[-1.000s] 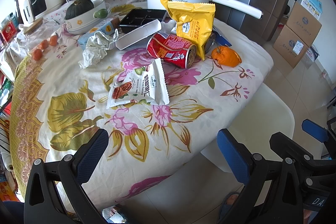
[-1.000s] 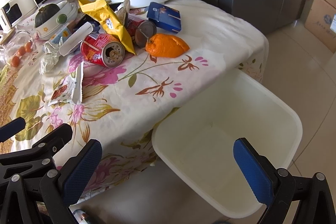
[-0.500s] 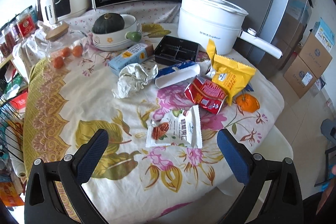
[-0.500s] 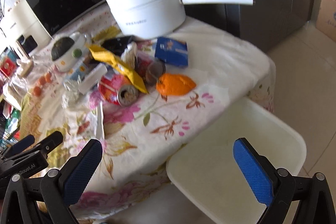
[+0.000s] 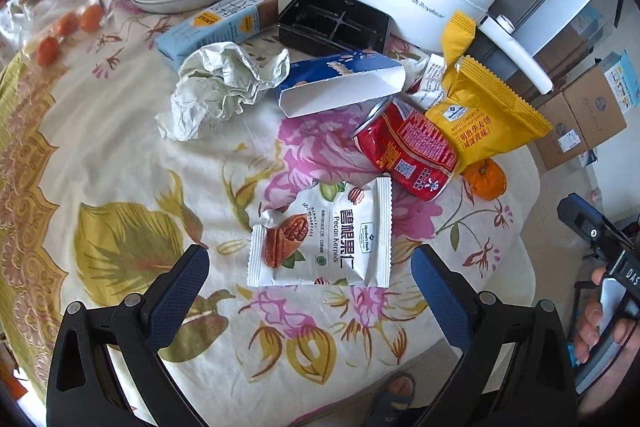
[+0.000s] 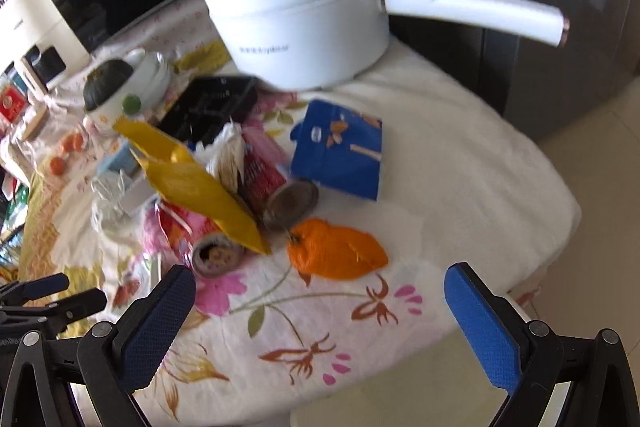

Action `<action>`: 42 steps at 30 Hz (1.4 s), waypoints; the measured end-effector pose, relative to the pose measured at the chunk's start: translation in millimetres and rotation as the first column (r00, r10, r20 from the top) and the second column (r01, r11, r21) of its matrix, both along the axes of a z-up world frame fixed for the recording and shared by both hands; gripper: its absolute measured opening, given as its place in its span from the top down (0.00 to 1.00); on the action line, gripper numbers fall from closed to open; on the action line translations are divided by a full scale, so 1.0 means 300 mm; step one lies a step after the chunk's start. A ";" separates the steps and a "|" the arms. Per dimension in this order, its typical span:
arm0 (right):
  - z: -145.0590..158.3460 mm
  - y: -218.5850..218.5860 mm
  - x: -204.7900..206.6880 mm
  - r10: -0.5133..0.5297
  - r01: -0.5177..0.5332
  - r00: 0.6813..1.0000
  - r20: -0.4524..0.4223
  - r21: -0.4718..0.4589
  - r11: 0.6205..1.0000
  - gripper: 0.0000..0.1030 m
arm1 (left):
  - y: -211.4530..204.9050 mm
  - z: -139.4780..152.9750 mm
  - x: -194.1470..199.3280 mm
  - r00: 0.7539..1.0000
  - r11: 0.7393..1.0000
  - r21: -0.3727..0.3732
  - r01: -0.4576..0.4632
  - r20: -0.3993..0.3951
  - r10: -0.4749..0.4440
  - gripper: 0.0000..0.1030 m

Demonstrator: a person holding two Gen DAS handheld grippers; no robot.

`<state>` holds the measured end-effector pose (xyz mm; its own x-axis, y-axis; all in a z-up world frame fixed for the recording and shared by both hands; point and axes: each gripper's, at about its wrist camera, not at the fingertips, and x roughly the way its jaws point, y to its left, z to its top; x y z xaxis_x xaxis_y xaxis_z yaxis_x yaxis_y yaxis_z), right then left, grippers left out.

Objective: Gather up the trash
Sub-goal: 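Grasp the orange peel with the right tool while the left tool grasps the white pecan wrapper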

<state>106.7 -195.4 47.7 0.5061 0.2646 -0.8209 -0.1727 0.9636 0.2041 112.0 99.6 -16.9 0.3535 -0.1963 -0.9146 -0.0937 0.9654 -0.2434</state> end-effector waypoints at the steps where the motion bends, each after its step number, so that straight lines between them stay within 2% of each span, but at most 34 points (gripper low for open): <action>1: -0.003 0.010 0.010 0.011 -0.010 1.000 0.005 -0.037 0.999 0.00 | 0.003 0.002 -0.001 1.000 1.000 0.002 -0.019 0.008 0.019 0.02; 4: -0.014 0.037 0.042 0.039 -0.035 0.999 0.027 -0.119 0.992 0.00 | 0.014 -0.023 0.003 0.998 0.998 -0.009 -0.058 -0.017 0.058 0.03; 5: -0.026 0.045 0.054 0.046 -0.043 0.999 0.023 -0.137 0.990 0.00 | 0.021 -0.038 0.005 0.997 0.997 -0.025 -0.071 -0.034 0.070 0.07; 6: -0.042 0.050 0.068 0.053 -0.051 0.999 0.011 -0.147 0.988 0.00 | 0.028 -0.052 0.007 0.995 0.995 -0.043 -0.086 -0.052 0.083 0.10; 9: -0.103 0.062 0.103 0.066 -0.072 0.997 -0.047 -0.147 0.986 0.02 | 0.047 -0.093 0.018 0.988 0.987 -0.098 -0.125 -0.102 0.115 0.10; 11: -0.141 0.074 0.126 0.070 -0.082 0.994 -0.080 -0.149 0.985 0.04 | 0.048 -0.102 0.015 0.987 0.984 -0.121 -0.134 -0.103 0.122 0.11; 13: -0.171 0.087 0.141 0.068 -0.083 0.993 -0.095 -0.167 0.982 0.04 | 0.042 -0.100 0.014 0.989 0.982 -0.137 -0.128 -0.087 0.117 0.16; 16: -0.205 0.102 0.157 0.064 -0.085 0.991 -0.117 -0.187 0.979 0.05 | 0.035 -0.108 0.024 0.991 0.978 -0.170 -0.120 -0.076 0.108 0.32; 18: -0.216 0.105 0.160 0.061 -0.084 0.990 -0.126 -0.186 0.979 0.11 | 0.037 -0.130 0.027 0.989 0.968 -0.211 -0.137 -0.088 0.120 0.56; 19: -0.224 0.104 0.161 0.055 -0.080 0.989 -0.137 -0.185 0.979 0.13 | 0.042 -0.142 0.027 0.987 0.962 -0.227 -0.149 -0.096 0.131 0.62; 20: -0.233 0.102 0.163 0.050 -0.078 0.987 -0.154 -0.185 0.980 0.23 | 0.048 -0.151 0.025 0.984 0.957 -0.238 -0.164 -0.102 0.143 0.74; 21: -0.242 0.100 0.163 0.045 -0.077 0.984 -0.170 -0.185 0.980 0.38 | 0.061 -0.153 0.026 0.982 0.954 -0.242 -0.175 -0.106 0.153 0.84; 23: -0.237 0.091 0.155 0.043 -0.072 0.985 -0.169 -0.171 0.983 0.41 | 0.075 -0.147 0.024 0.980 0.947 -0.257 -0.192 -0.099 0.172 0.90; 24: -0.228 0.087 0.150 0.049 -0.075 0.984 -0.170 -0.150 0.986 0.47 | 0.076 -0.140 0.022 0.981 0.944 -0.266 -0.192 -0.090 0.174 0.95; 28: -0.191 0.080 0.125 0.051 -0.066 0.986 -0.161 -0.088 0.994 0.65 | 0.057 -0.112 0.012 0.988 0.950 -0.269 -0.155 -0.066 0.143 0.96; 29: -0.182 0.075 0.119 0.049 -0.062 0.987 -0.156 -0.081 0.995 0.70 | 0.050 -0.113 0.010 0.987 0.952 -0.266 -0.152 -0.085 0.134 0.95; 31: -0.172 0.074 0.111 0.045 -0.056 0.987 -0.151 -0.071 0.996 0.74 | 0.063 -0.123 -0.026 0.979 0.947 -0.262 -0.184 -0.133 0.154 0.94; 32: -0.170 0.070 0.108 0.042 -0.053 0.988 -0.150 -0.067 0.996 0.74 | 0.069 -0.129 -0.044 0.973 0.937 -0.279 -0.208 -0.156 0.170 0.91; 33: -0.170 0.067 0.107 0.040 -0.050 0.988 -0.149 -0.066 0.997 0.74 | 0.083 -0.143 -0.056 0.968 0.919 -0.323 -0.226 -0.180 0.174 0.82; 34: -0.172 0.063 0.104 0.040 -0.050 0.988 -0.150 -0.064 0.997 0.74 | 0.087 -0.157 -0.073 0.964 0.891 -0.387 -0.238 -0.204 0.169 0.75; 35: -0.175 0.061 0.107 0.042 -0.052 0.988 -0.151 -0.061 0.997 0.74 | 0.088 -0.176 -0.081 0.959 0.852 -0.456 -0.257 -0.229 0.167 0.62; 36: -0.179 0.059 0.109 0.044 -0.053 0.987 -0.154 -0.057 0.997 0.73 | 0.091 -0.195 -0.087 0.954 0.824 -0.494 -0.278 -0.243 0.176 0.59; 37: -0.183 0.058 0.110 0.044 -0.052 0.987 -0.157 -0.049 0.997 0.73 | 0.089 -0.200 -0.089 0.951 0.810 -0.508 -0.293 -0.246 0.190 0.59; 42: -0.199 0.061 0.124 0.028 -0.030 0.983 -0.181 -0.010 1.000 0.72 | 0.068 -0.195 -0.070 0.953 0.777 -0.555 -0.297 -0.218 0.209 0.59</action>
<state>143.9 -177.2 -12.1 0.3418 0.2661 -0.9013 -0.1618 0.9614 0.2225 91.2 120.1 -75.2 0.3464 -0.6214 -0.7027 -0.3896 0.5862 -0.7104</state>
